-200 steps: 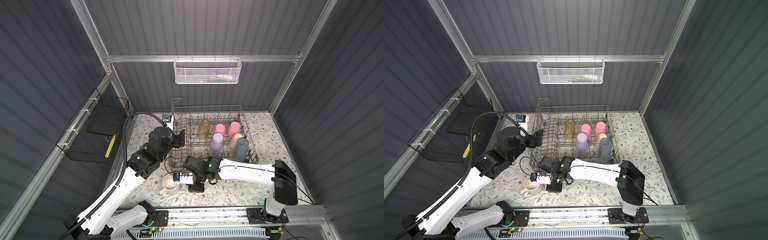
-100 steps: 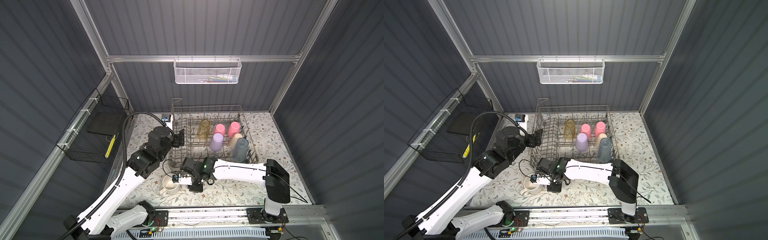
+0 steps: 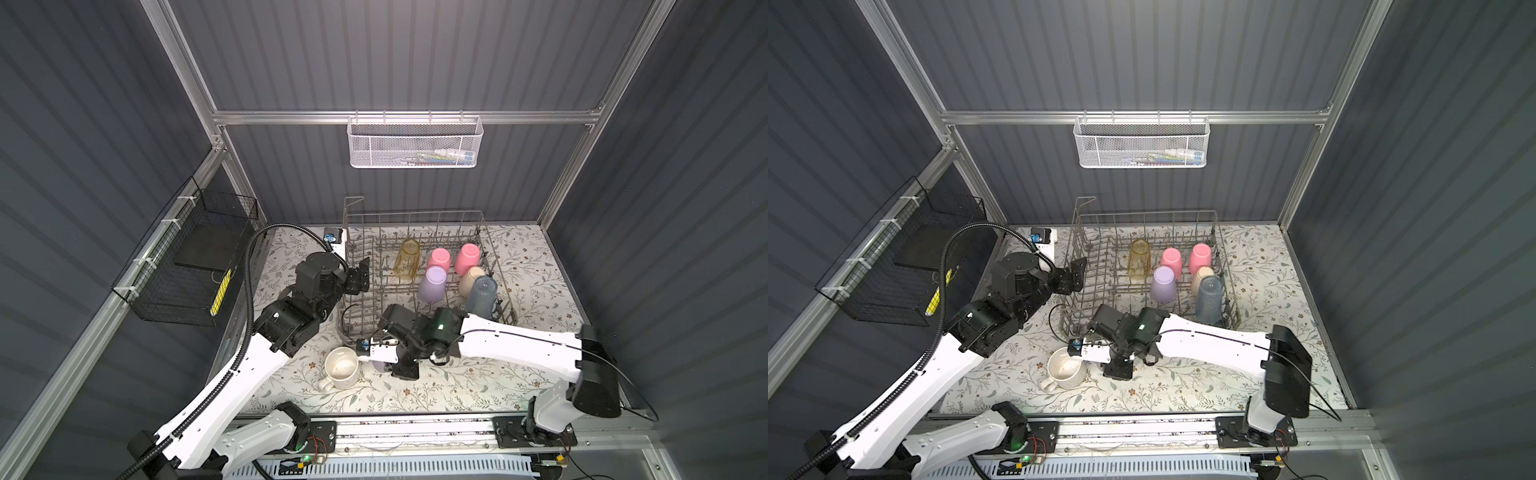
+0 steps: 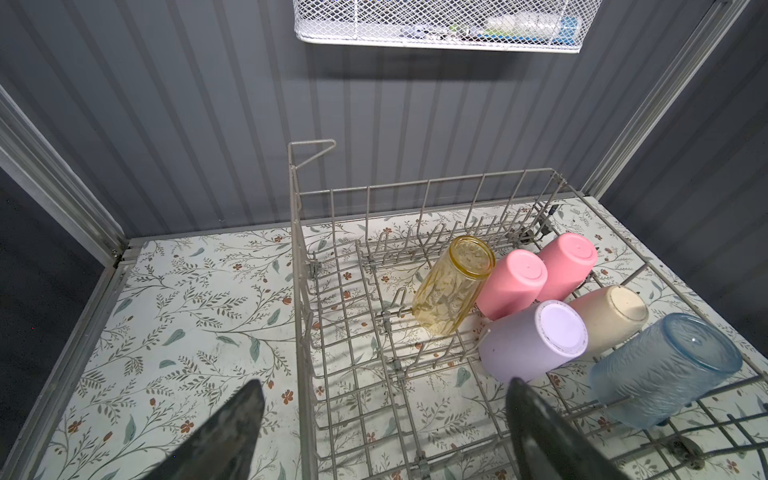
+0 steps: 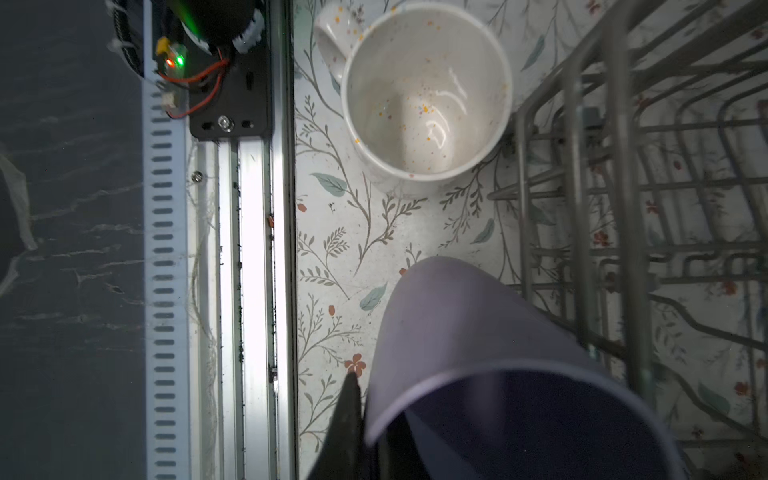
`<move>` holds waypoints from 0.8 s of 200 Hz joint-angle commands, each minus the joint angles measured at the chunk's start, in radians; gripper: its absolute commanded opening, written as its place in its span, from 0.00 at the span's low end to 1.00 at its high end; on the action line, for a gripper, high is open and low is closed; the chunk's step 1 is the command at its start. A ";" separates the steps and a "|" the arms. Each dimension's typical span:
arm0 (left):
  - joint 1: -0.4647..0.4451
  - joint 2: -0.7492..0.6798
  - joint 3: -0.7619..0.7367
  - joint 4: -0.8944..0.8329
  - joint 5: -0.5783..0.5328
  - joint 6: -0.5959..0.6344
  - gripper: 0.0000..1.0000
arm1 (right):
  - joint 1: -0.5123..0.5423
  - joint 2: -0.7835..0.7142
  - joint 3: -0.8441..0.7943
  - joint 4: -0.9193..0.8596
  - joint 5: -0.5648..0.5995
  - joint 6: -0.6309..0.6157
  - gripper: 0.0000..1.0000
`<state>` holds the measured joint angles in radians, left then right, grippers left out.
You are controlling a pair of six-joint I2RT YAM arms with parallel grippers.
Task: Load the cups into the dish rack
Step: 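Lift the lilac cup and carry it over the rack toward the left gripper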
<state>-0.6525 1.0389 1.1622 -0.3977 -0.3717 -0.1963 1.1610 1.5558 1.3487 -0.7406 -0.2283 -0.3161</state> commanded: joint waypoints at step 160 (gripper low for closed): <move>0.086 0.119 -0.129 0.633 1.033 -0.155 0.91 | -0.712 -0.549 -0.598 1.350 -0.837 1.006 0.03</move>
<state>-0.5716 1.1507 1.0653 0.0444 0.4068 -0.3023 0.4961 0.9821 0.7940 0.2562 -0.9703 0.4473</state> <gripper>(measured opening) 0.915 0.073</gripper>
